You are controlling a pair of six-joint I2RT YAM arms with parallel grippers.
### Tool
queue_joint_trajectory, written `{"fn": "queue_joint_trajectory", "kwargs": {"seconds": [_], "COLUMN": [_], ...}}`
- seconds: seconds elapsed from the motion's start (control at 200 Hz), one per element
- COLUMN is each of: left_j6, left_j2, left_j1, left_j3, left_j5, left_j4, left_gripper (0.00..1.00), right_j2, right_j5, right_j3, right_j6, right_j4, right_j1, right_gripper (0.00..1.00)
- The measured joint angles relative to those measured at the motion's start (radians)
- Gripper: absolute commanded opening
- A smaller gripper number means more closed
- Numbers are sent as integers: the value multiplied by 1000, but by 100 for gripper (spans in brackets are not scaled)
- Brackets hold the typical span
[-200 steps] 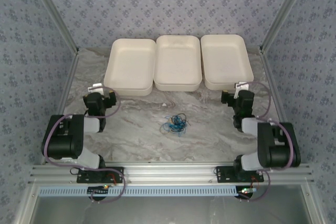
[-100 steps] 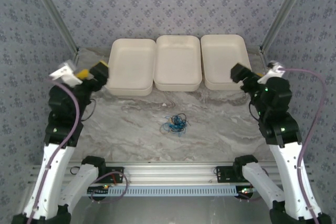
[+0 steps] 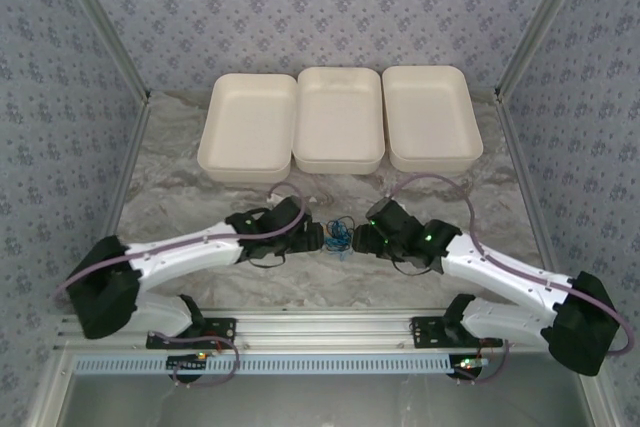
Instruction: Untangle the cables
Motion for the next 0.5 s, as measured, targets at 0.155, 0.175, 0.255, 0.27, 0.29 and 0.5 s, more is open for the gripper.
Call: {"fn": "queue_joint_trajectory", "kwargs": {"seconds": [0.155, 0.175, 0.255, 0.27, 0.29, 0.5], "left_j6": [-20, -20, -22, -21, -24, -32], "left_j2": [176, 196, 256, 266, 276, 329], "left_j1": [-6, -8, -12, -12, -12, -12], "left_j3": [54, 66, 103, 109, 114, 146], "left_j5": [15, 19, 23, 23, 23, 18], "left_j4": [76, 86, 121, 127, 136, 172], "left_gripper": [76, 75, 73, 72, 71, 52], "right_j2": [-3, -3, 10, 12, 19, 127], "right_j5": [-48, -56, -90, -97, -107, -191], "right_j3": [-76, -85, -116, -119, -126, -142], "right_j6": [24, 26, 33, 33, 36, 45], "right_j4": [101, 115, 170, 180, 196, 330], "right_j1": [-53, -59, -87, -91, -97, -142], "right_gripper": [64, 64, 66, 67, 67, 68]}}
